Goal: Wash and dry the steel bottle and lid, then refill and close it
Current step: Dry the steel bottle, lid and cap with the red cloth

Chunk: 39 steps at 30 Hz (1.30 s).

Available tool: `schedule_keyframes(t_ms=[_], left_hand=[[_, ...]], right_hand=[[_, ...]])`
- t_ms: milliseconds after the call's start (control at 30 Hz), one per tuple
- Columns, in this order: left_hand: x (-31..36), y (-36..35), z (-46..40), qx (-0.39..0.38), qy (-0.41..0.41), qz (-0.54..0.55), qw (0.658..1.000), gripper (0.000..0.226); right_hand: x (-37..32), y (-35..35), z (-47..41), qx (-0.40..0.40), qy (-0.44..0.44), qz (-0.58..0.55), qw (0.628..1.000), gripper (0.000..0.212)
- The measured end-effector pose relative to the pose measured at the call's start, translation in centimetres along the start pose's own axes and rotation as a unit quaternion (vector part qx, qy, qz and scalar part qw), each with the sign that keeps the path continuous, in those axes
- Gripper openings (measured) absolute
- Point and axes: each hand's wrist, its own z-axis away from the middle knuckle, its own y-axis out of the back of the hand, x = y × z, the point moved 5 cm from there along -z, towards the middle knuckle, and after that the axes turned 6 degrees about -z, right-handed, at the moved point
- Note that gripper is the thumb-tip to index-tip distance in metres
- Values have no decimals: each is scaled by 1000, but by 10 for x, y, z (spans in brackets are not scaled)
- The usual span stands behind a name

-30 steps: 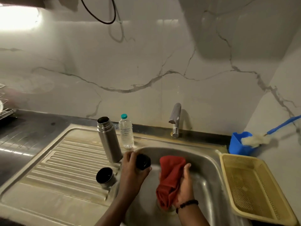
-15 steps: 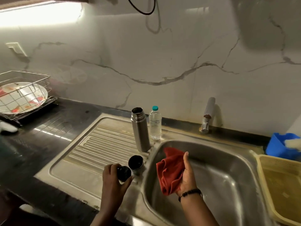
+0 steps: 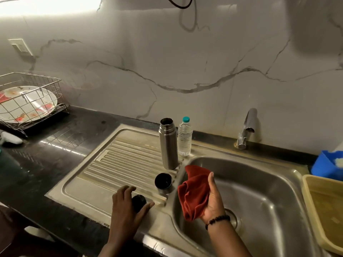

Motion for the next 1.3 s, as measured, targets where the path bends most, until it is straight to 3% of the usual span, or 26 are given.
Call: schedule_keyframes(t_ms=[100,167,233,367,400,467,533,600,667,767,867,1033,1167,1300], left_hand=[[34,23,-8,106,-19,62,992,61],[64,30,-19,115,-20,142,983,41],[97,30,-33,73,3,250,965,27],[152,15,-51,-137,59,386,910,44],[160,12,-53,-164,54,390,904,41],[166,14,-58,-130,28,360,923,21],[170,17,-63,-84,7,340,937,11],[180,15,-64,-84,-12,344,935,10],[190,10,-64,-100,-18,368,924,11],[198,5,-68,-114,17,439,891,16],[204,-1,-73,-125,60,469,872,22],[215,-25,-76,-187,143,487,841,27],[223,-55,-66,-237,234,555,762,25],[217,-104,-55,-290,315,517,741,32]], right_hand=[[-1,-2,2,-34,5,8,999,66],[-4,-5,5,-67,23,8,997,73],[-7,-13,10,-121,25,5,992,86],[-15,-29,21,-216,1,66,974,82],[-18,-30,23,-226,-8,80,971,80],[-26,-32,31,-243,-22,109,964,77],[-37,-30,36,-219,14,196,956,67],[-49,-27,41,-178,76,331,924,56],[-57,-22,42,-141,114,397,899,45],[-69,-8,46,-119,140,377,908,35],[-83,4,52,-130,121,314,933,50],[-96,1,65,-127,76,361,921,65],[-107,16,76,-102,49,246,963,41],[-111,39,81,-69,73,301,948,40]])
